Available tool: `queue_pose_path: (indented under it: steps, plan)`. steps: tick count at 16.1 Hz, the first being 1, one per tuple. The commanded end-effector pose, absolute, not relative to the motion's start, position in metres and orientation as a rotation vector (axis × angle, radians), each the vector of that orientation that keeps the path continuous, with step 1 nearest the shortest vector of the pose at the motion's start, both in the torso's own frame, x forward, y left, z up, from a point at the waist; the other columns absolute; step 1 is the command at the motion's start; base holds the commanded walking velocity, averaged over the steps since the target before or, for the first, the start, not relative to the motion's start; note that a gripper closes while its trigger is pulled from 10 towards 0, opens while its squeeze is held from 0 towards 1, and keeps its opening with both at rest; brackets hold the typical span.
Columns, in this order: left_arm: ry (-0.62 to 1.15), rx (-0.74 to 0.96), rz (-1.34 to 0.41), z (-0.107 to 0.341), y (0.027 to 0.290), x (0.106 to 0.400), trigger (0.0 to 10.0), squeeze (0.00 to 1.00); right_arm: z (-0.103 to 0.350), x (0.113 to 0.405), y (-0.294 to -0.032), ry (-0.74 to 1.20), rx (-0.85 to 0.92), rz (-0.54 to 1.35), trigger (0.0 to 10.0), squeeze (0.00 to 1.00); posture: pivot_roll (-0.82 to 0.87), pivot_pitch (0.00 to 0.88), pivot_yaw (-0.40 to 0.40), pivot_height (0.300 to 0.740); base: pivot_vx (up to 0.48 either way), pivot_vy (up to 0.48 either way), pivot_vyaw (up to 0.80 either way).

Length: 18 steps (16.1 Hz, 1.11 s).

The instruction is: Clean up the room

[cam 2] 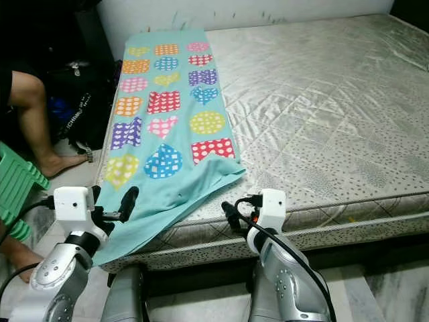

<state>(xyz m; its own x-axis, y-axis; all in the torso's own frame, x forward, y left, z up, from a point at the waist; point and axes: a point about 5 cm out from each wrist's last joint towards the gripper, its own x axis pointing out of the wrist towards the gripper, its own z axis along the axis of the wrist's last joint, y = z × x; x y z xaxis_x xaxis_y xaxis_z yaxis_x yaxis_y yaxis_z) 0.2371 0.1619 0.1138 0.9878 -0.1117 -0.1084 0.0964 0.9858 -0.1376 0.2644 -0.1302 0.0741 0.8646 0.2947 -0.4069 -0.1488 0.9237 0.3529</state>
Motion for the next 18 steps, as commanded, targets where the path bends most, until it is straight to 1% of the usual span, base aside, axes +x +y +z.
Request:
queue_pose_path:
  steps: [1,2,4,8,11,12,15,16,18]
  plan:
    - [0.122,-0.117,-0.084,0.112,0.166,0.239,10.0,1.00,0.071,0.264,-0.122,0.514,0.296,0.278,10.0,0.00,-0.08,0.000,0.057,0.553,0.000,0.000,0.00]
    - [0.123,-0.116,-0.071,0.112,0.168,0.240,10.0,1.00,0.068,0.265,-0.118,0.533,0.284,0.284,10.0,0.00,-0.08,0.000,0.058,0.553,0.000,0.000,0.00]
    - [0.119,-0.125,-0.071,0.113,0.166,0.241,10.0,1.00,0.067,0.278,-0.109,0.520,0.296,0.246,10.0,0.00,-0.08,0.000,0.058,0.553,0.000,0.000,0.00]
    - [0.122,-0.115,-0.071,0.114,0.164,0.239,10.0,1.00,0.064,0.312,-0.081,0.460,0.319,0.182,10.0,0.00,-0.03,0.000,0.059,0.553,0.000,0.000,0.00]
    - [0.122,-0.095,-0.050,0.116,0.169,0.239,10.0,1.00,0.054,0.320,-0.078,0.489,0.284,0.144,10.0,0.00,0.00,0.000,0.052,0.553,0.000,0.000,0.00]
    - [0.122,-0.093,-0.044,0.116,0.169,0.240,10.0,0.00,0.046,0.322,-0.084,0.503,0.262,0.109,10.0,0.00,0.01,0.001,0.051,0.553,0.000,0.000,0.00]
    - [0.127,-0.091,-0.047,0.116,0.166,0.240,10.0,0.00,0.031,0.320,-0.091,0.533,0.223,0.067,10.0,0.00,0.03,0.002,0.049,0.553,0.000,0.000,0.00]
    - [0.127,-0.093,-0.049,0.116,0.165,0.239,10.0,0.00,0.028,0.319,-0.090,0.546,0.251,0.051,10.0,0.00,0.04,0.004,0.048,0.553,0.000,0.000,0.00]
    - [0.127,-0.085,-0.042,0.118,0.167,0.238,10.0,0.00,0.029,0.321,-0.078,0.537,0.253,0.077,10.0,0.00,0.05,0.008,0.047,0.553,0.000,0.000,0.00]
